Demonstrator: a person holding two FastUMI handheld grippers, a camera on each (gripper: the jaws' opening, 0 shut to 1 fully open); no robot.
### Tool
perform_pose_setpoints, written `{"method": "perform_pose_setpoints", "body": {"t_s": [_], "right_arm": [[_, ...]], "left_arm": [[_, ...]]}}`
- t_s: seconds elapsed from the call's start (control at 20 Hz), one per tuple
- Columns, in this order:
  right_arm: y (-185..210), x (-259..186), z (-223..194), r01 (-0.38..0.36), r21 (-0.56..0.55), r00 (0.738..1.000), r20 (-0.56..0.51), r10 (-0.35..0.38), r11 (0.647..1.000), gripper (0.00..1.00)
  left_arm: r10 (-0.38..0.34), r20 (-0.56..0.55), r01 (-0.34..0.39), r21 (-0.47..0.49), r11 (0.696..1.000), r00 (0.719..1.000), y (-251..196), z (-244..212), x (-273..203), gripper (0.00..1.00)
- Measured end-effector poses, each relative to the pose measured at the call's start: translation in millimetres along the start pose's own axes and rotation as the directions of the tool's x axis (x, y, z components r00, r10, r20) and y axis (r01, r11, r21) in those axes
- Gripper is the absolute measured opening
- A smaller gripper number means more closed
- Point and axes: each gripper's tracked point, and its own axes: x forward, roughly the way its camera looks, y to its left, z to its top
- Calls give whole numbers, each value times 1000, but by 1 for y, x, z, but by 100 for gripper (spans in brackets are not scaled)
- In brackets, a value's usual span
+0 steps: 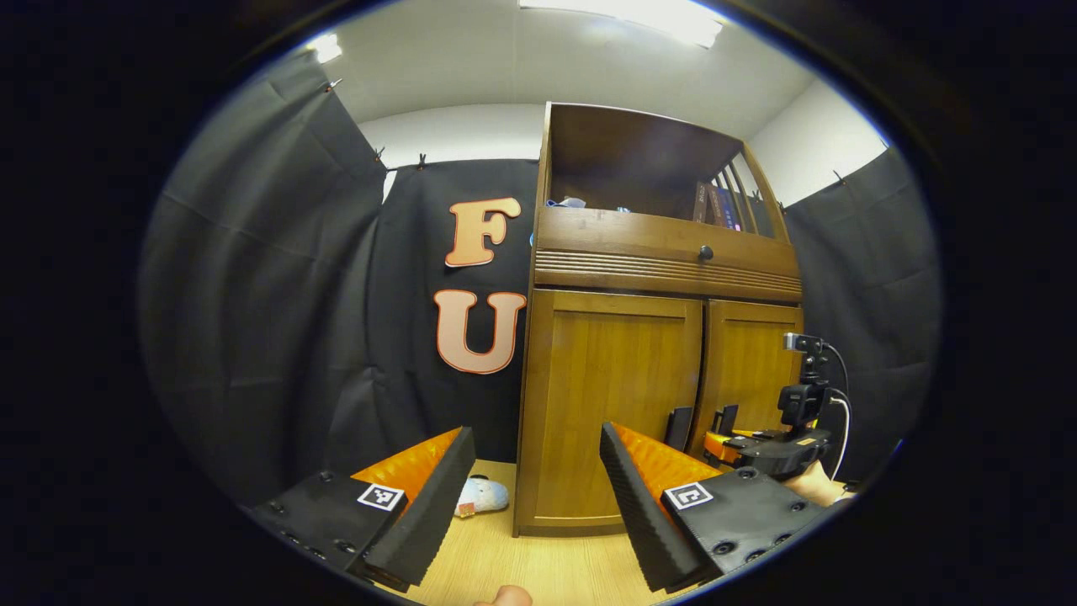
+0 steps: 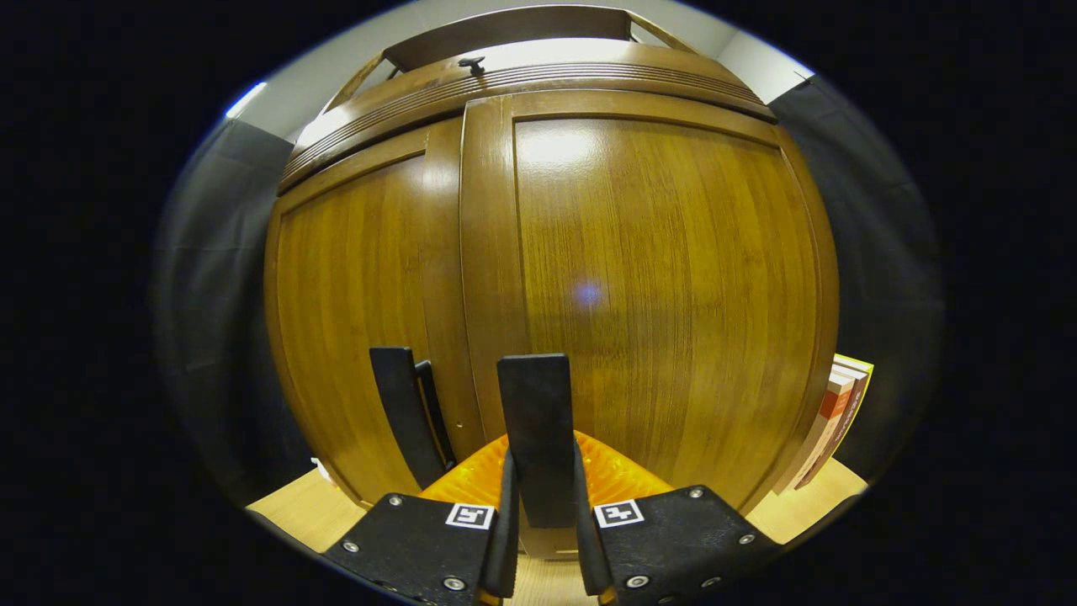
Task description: Open the right door of the double-door shoe cabinet with the right hand, and open the left door with the left hand.
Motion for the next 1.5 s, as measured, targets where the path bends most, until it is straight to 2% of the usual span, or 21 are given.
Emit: {"method": "perform_pose_setpoints", "body": {"t_s": [0.05, 0.1, 0.45, 0.5, 0.55, 0.65, 0.7, 0.9, 1.0, 1.05, 1.1, 1.2, 1.25, 1.3, 1.35, 1.5], "right_arm": [[-1, -8, 0, -6, 1, 1000, 2, 6, 1000, 34], [-2, -16, -1, -12, 2, 1000, 2, 12, 1000, 29], [-18, -81, -2, -61, 2, 998, -13, 61, 998, 29], [-22, -90, -2, -62, 4, 998, -15, 62, 998, 29], [-26, -98, -2, -62, 3, 998, -17, 62, 998, 29], [-34, -111, -1, -60, 1, 998, -17, 60, 998, 29], [-38, -118, -2, -57, 1, 998, -17, 57, 998, 29], [-53, -144, 0, -39, 5, 999, -8, 39, 999, 29], [-63, -154, 1, -28, 2, 1000, -6, 28, 1000, 25], [-67, -159, 1, -18, -1, 1000, -4, 18, 1000, 30], [-73, -162, 1, -9, -5, 1000, -2, 9, 1000, 25], [-81, -170, 1, 17, -14, 1000, 1, -17, 1000, 23], [-85, -173, 1, 27, -29, 1000, 2, -27, 999, 17], [-88, -177, 2, 39, -38, 999, 1, -39, 999, 16], [-92, -180, 2, 50, -44, 999, 2, -50, 998, 20], [-104, -188, 3, 77, -51, 997, -2, -77, 996, 18]], "left_arm": [[1, 1, -1, 1, 1000, 1000, -1, 1, -2, 93], [-1, 3, 1, 0, 1000, 1000, -2, 2, -4, 93], [-22, -1, 22, -1, 1000, 1000, -13, 0, -14, 93], [-26, -5, 26, -3, 1000, 1000, -16, -1, -14, 96], [-29, -7, 29, -7, 1000, 1000, -18, -2, -17, 93], [-35, -7, 35, -10, 999, 999, -22, -2, -18, 96], [-38, -7, 38, -9, 999, 999, -25, -2, -20, 93], [-54, -1, 54, -8, 999, 999, -36, 0, -26, 93], [-64, 4, 64, -5, 998, 998, -42, 3, -28, 93], [-69, 6, 69, -3, 998, 998, -45, 3, -29, 93], [-75, 6, 75, -2, 997, 997, -49, 2, -30, 93], [-84, 2, 84, -2, 996, 996, -55, 0, -30, 93], [-88, -1, 88, -4, 996, 996, -58, 0, -30, 96], [-91, -5, 91, -7, 996, 996, -60, -1, -28, 93], [-94, -7, 94, -10, 996, 996, -62, -2, -28, 100], [-95, -6, 95, -12, 995, 995, -65, -3, -27, 93]]}}
